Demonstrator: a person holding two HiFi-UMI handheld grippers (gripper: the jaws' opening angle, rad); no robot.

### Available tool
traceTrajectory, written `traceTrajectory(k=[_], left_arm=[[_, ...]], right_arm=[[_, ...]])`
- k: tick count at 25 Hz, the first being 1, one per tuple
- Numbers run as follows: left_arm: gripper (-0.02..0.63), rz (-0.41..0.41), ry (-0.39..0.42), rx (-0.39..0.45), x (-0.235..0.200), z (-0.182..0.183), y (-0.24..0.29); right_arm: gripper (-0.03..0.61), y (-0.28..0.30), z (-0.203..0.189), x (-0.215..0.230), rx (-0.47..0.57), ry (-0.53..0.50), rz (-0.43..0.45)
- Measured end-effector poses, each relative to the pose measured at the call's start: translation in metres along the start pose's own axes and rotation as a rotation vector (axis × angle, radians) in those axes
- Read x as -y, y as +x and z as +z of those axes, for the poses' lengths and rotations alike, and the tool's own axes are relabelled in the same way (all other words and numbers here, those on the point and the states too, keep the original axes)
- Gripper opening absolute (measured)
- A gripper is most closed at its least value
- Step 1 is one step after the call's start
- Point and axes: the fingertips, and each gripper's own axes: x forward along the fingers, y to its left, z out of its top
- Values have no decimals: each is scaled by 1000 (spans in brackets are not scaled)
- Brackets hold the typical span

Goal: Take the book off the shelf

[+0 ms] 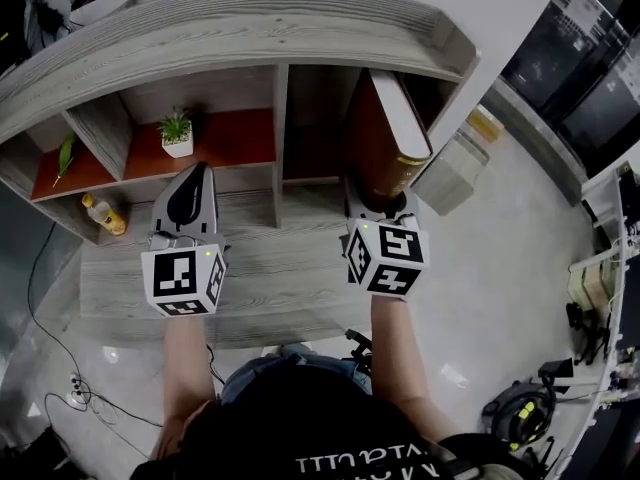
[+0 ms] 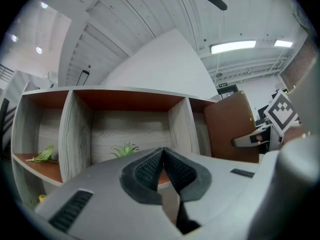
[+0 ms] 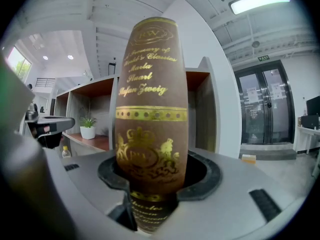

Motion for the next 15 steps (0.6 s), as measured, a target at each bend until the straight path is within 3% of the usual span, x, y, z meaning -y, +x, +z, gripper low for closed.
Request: traceTrajectory(k=[15], left_arm=[[12,-39,-6,22,19,9,-13]], right_arm=[[236,-45,0,15,18,-27,-27]])
